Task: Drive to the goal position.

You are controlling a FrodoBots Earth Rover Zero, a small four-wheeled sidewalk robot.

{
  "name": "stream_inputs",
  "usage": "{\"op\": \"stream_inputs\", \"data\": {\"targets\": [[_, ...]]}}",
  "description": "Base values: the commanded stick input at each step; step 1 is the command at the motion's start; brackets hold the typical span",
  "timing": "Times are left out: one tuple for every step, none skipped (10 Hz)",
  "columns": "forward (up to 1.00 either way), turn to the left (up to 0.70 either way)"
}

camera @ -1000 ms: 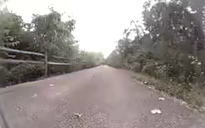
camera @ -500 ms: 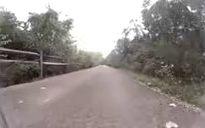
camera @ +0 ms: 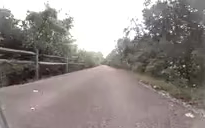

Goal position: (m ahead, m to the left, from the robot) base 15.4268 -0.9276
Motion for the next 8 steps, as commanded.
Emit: {"op": "stream_inputs", "data": {"targets": [[0.7, 0.0], [0.7, 0.0], [0.7, 0.0], [0.7, 0.0], [0.7, 0.0], [0.7, 0.0], [0.7, 0.0], [0.7, 0.0]]}}
